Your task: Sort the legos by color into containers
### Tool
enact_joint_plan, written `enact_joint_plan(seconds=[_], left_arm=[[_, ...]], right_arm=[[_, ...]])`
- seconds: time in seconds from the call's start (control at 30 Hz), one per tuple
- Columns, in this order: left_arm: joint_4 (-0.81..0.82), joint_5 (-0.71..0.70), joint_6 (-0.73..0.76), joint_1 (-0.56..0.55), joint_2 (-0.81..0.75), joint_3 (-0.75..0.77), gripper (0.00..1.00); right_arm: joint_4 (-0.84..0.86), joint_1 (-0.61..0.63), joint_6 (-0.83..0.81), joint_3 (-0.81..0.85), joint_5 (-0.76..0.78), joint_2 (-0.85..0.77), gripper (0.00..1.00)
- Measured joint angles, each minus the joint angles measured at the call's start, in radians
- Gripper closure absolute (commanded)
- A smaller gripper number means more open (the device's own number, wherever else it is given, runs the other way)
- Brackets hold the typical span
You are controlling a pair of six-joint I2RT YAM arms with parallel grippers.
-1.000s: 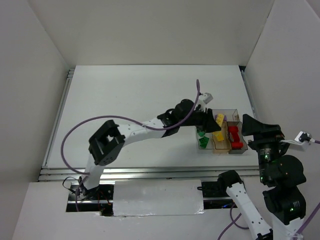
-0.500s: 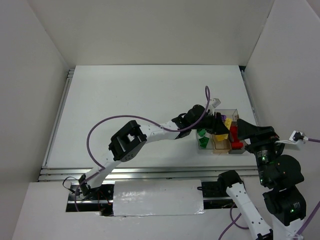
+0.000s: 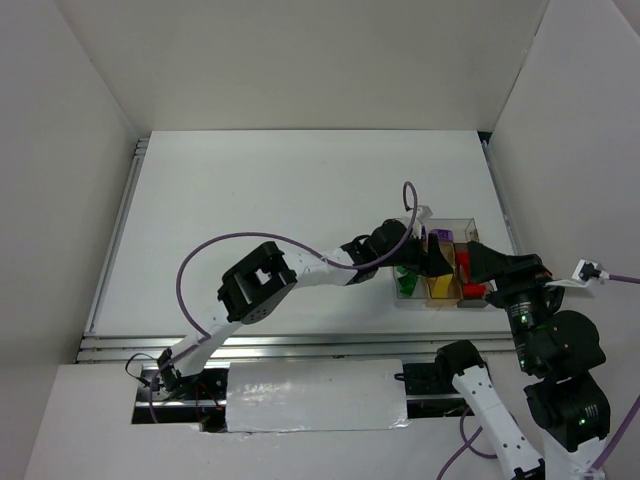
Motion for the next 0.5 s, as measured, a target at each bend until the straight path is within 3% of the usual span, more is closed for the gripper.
enact_joint_plan(seconds=[0.2, 0.27, 0.3, 0.5], left_arm=[[0.0, -0.039, 0.008, 0.0, -0.058, -0.093, 0.19], [-0.021, -0.076, 0.029, 0.001, -0.136, -0.167, 0.11], [-0.034, -0.095, 0.039, 0.006, -0.188, -0.204, 0.01], [-0.262, -0.291, 0.141, 0.053, -0.543, -0.27, 0.01]], right_arm=[[0.003, 0.0, -0.002, -0.008, -0.02, 0.0, 0.0], [0.004, 0.0, -0.006, -0.011, -0.026, 0.0, 0.0], [0.005, 0.0, -0.012, -0.012, -0.029, 0.001, 0.0], [0.017, 0.0, -0.077, -0.013, -0.078, 0.006, 0.0]])
